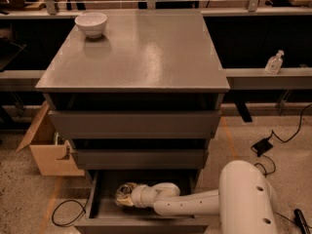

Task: Place 7up can into bottom drawer

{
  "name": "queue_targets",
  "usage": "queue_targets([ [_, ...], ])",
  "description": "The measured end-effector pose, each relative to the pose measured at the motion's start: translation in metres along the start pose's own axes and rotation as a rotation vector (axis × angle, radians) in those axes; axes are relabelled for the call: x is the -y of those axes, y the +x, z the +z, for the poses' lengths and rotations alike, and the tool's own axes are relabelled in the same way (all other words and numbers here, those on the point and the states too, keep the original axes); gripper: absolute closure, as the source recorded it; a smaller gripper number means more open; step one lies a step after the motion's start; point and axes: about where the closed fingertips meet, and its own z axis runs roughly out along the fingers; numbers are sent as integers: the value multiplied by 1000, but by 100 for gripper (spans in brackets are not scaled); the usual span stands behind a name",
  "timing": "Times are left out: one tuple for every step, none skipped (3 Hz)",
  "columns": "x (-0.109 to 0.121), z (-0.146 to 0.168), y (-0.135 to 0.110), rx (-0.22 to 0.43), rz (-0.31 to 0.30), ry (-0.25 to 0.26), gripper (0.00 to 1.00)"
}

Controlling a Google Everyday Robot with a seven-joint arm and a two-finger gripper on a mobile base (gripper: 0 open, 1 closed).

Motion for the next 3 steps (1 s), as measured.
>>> queue_targets([
  [8, 20, 8, -56, -39, 7, 100],
  [15, 38, 16, -121, -89, 12, 100],
  [16, 51, 25, -186, -128, 20, 100],
])
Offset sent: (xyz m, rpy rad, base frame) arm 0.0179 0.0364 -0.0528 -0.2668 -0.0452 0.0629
